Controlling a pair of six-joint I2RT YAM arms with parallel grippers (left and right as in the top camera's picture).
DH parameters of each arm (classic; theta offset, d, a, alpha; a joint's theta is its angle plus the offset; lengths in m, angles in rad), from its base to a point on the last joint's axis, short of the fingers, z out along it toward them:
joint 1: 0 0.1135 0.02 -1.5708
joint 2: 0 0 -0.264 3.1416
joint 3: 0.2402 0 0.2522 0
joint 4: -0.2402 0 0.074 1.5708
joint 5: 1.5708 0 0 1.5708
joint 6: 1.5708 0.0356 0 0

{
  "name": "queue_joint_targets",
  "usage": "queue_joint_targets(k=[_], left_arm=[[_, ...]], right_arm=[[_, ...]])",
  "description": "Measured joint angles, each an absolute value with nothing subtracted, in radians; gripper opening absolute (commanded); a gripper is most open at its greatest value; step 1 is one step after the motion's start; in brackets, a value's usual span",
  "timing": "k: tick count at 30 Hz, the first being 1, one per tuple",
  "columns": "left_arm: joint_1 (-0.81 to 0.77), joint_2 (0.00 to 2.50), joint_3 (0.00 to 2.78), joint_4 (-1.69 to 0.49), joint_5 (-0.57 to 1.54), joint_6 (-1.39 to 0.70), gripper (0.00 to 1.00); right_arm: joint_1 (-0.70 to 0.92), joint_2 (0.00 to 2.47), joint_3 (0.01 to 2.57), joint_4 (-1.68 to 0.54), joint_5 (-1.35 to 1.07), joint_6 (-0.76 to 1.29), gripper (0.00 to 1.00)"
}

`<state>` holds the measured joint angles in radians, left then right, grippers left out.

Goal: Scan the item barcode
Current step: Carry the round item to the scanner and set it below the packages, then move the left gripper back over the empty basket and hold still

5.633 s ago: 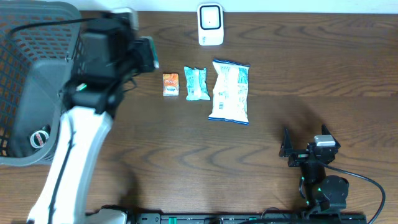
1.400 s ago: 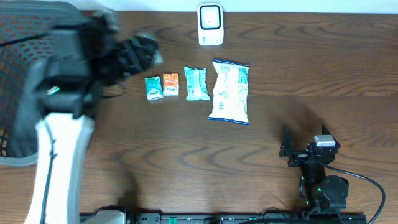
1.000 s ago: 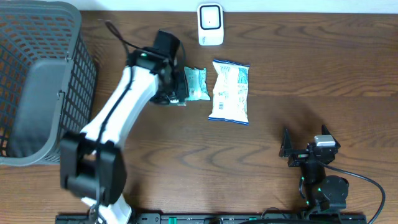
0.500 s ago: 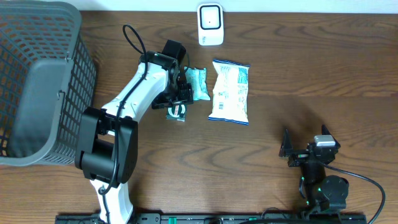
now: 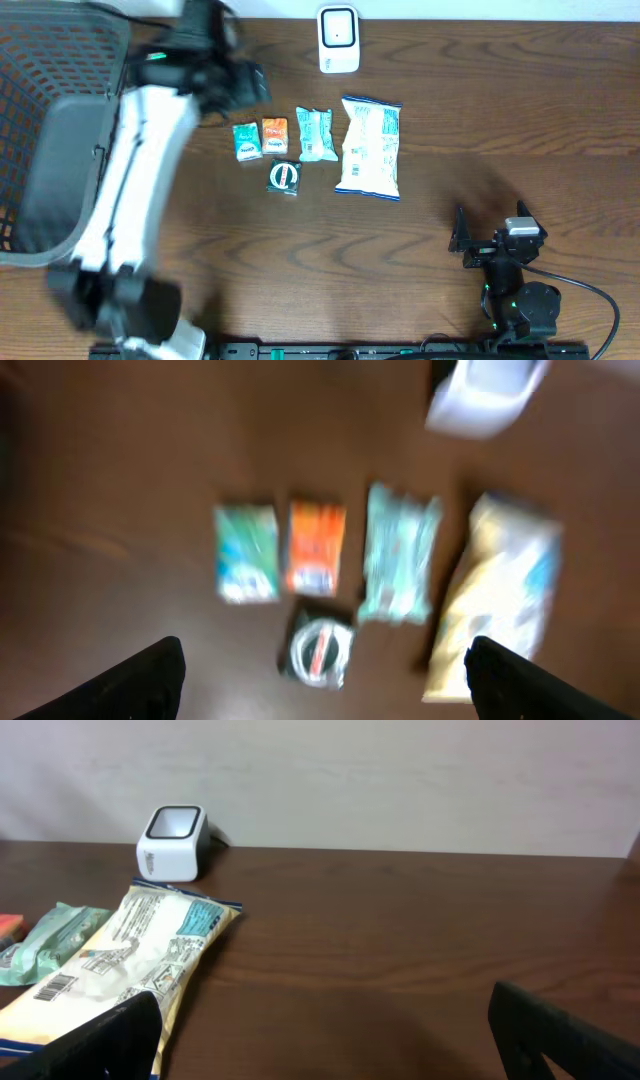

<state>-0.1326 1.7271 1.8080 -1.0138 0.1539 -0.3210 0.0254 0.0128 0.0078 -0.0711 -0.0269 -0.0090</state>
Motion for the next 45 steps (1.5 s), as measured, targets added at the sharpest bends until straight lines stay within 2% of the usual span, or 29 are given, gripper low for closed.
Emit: queue_joint_targets(k=[5,7,12,17,27,28,29,45], left_arm=[[0.088,1.489,1.839,-0.993,0.143,-0.313,0.89],[0.24,1.42,1.839,-0.995,0.128,-0.314,0.89],[0.515,1.411,1.839,-1.002,0.118,-0.313,0.89],[0.693,1.46,1.823,-1.057,0.113,-0.313,0.89],[0.774,1.715,1.778,-1.08,0.109,-0.257,0.89],[0.78,1.728,1.778,-1.082,0.109,-0.255,0.98],[0.789,1.746,1.778,-1.087,0.109,-0.253,0.98],[0.793,1.755,1.777,-1.205,0.137,-0.322,0.98]], right_arm=[[0.025,0.013,0.008,-0.071,-0.027,-0.009,0.99],[0.025,0.013,0.008,-0.071,-0.027,-0.009,0.99],[0.025,0.013,0.008,-0.071,-0.027,-0.009,0.99],[0.025,0.013,0.008,-0.071,-0.027,-0.009,0.99],[0.025,0.013,0.008,-0.071,-0.027,-0.009,0.99],[0.025,0.013,0.008,-0.071,-0.027,-0.009,0.99],[0.025,0.013,0.008,-0.071,-0.027,-0.009,0.99],[0.025,0.013,0.008,-0.071,-0.027,-0.009,0.99]])
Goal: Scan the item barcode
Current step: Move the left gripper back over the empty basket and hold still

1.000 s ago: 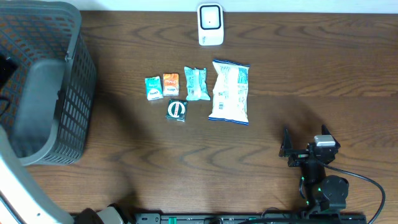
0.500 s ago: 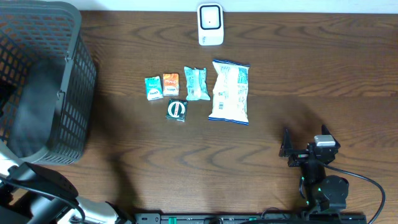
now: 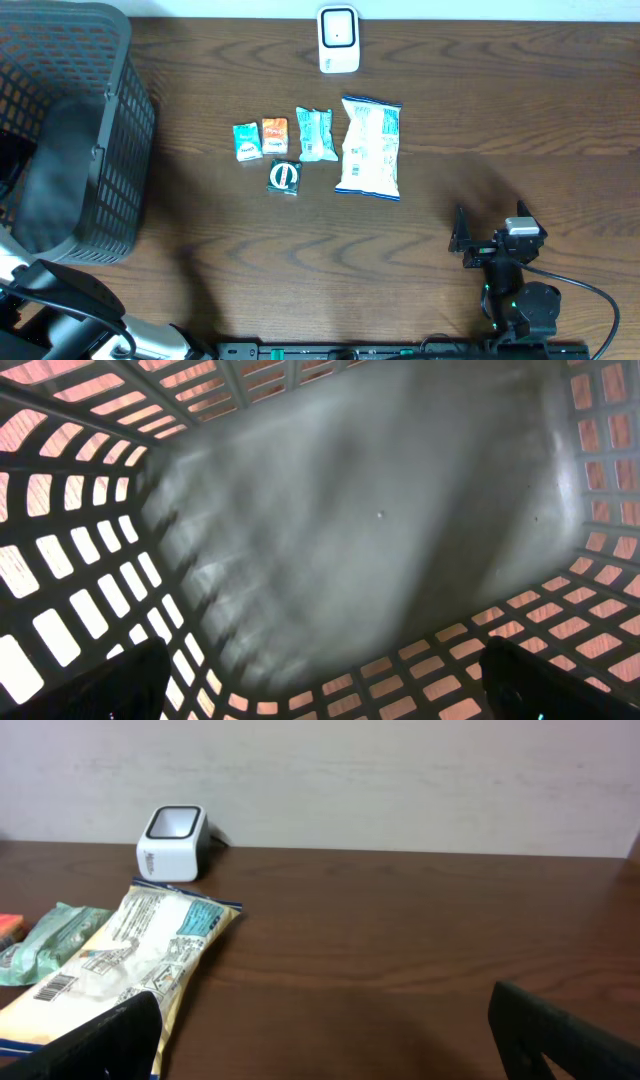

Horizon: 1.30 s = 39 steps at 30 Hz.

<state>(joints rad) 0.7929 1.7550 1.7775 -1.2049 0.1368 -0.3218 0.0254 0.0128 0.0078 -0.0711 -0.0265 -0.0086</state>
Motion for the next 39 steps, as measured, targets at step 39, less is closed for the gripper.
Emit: queue_joint_targets(k=[39], left_arm=[[0.793,1.755,1.777,-1.205,0.148,-0.34,0.98]], right_arm=[[0.025,0.013,0.008,-0.071,-0.027,-0.009,0.99]])
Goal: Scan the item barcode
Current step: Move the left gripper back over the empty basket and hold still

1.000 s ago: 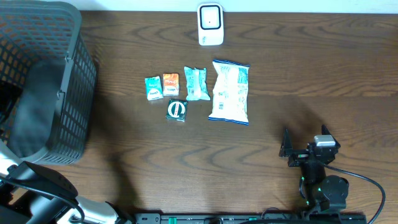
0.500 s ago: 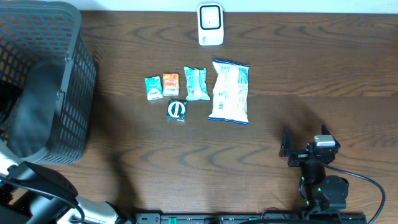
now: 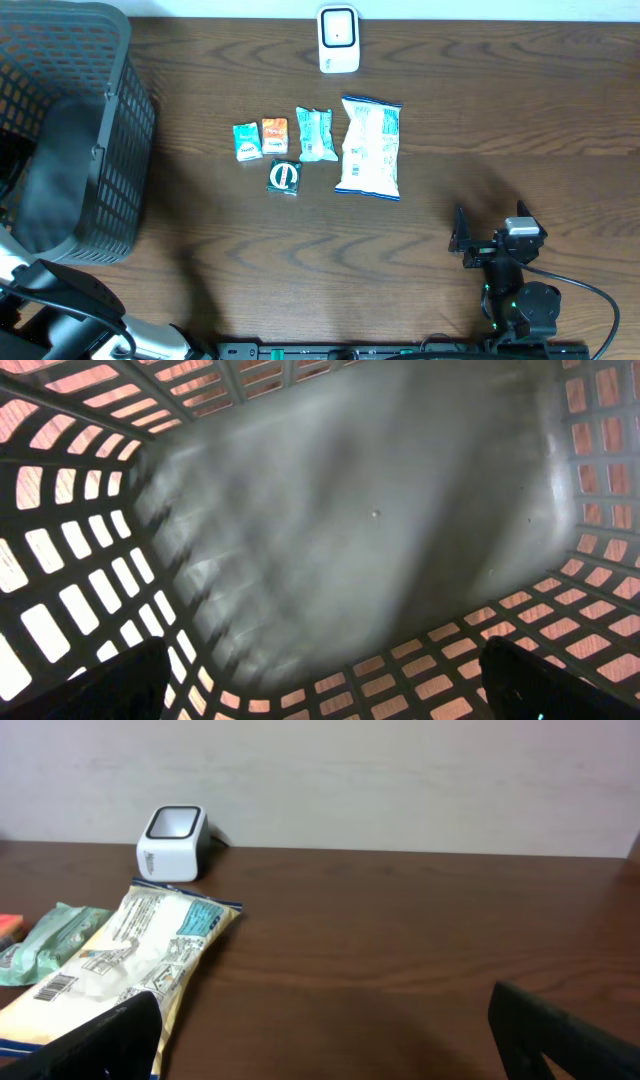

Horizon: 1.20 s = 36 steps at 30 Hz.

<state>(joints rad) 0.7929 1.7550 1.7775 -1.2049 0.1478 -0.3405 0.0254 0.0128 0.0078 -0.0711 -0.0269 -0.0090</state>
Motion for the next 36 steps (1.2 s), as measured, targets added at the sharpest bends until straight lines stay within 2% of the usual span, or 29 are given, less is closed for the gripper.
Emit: queue_joint_targets(k=[25,27,33,36], left_arm=[[0.793,1.755,1.777,-1.205,0.148,-0.34,0.98],[0.793,1.755,1.778,-1.205,0.148,-0.34,0.98],[0.793,1.755,1.778,-1.205,0.148,-0.34,0.98],[0.793,1.755,1.778,-1.205,0.148,-0.34,0.98]], right_arm=[[0.025,0.013,0.008,-0.071,-0.03,-0.008,0.99],[0.025,0.013,0.008,-0.066,-0.062,0.072,0.99],[0.025,0.013,0.008,-0.059,-0.159,0.59,0.99],[0.025,0.013,0.008,-0.057,-0.168,0.698,0.99]])
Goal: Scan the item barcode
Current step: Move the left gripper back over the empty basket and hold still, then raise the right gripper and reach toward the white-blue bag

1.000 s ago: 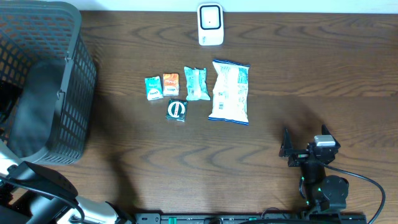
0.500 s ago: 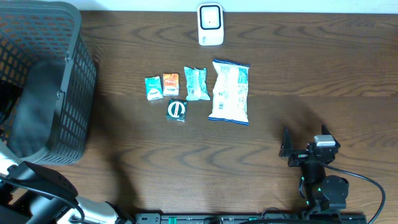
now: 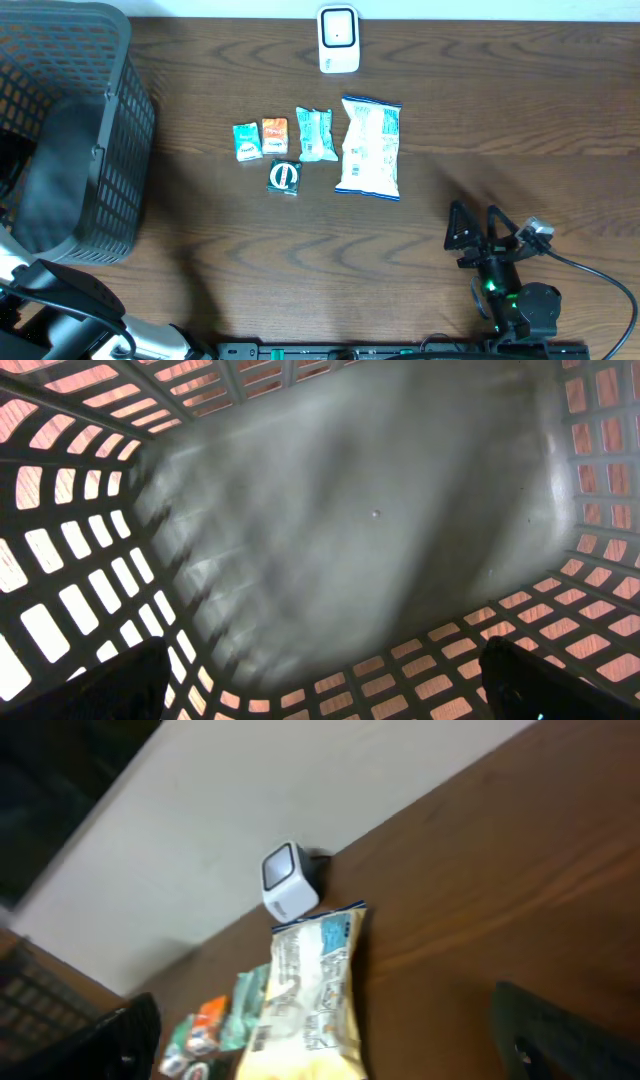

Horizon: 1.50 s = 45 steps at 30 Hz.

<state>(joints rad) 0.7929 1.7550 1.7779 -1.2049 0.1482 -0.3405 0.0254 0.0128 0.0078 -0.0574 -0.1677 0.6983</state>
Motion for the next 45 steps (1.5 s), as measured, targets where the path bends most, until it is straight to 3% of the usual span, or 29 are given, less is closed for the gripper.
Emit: queue_joint_targets(k=[13,19,24,29,33,35,36,43,45], left_arm=[[0.793,1.755,1.777,-1.205,0.151,-0.34,0.98],[0.793,1.755,1.777,-1.205,0.152,-0.34,0.98],[0.793,1.755,1.777,-1.204,0.151,-0.34,0.98],[0.793,1.755,1.777,-1.205,0.152,-0.341,0.98],[0.793,1.755,1.777,-1.206,0.151,-0.341,0.98],[0.793,1.755,1.777,-1.206,0.152,-0.34,0.98],[0.793,1.755,1.777,-1.205,0.151,-0.34,0.98],[0.793,1.756,1.777,-1.206,0.152,-0.341,0.98],[0.793,1.756,1.777,-1.205,0.152,-0.341,0.98]], right_arm=[[0.025,0.013,0.006,0.243,-0.025,1.132,0.99],[0.025,0.02,0.007,0.527,0.046,1.275,0.99],[0.025,0.085,0.062,0.701,0.141,1.246,0.99],[0.025,0.364,0.329,0.692,0.091,0.931,0.99],[0.025,0.674,0.629,0.513,-0.062,0.645,0.99],[0.025,0.805,0.751,0.352,-0.112,0.557,0.99],[0.025,0.929,0.867,0.165,-0.146,0.48,0.99],[0.025,1.425,1.278,-0.44,-0.219,0.276,0.99],[0.025,1.534,1.344,-0.507,-0.251,0.257,0.99]])
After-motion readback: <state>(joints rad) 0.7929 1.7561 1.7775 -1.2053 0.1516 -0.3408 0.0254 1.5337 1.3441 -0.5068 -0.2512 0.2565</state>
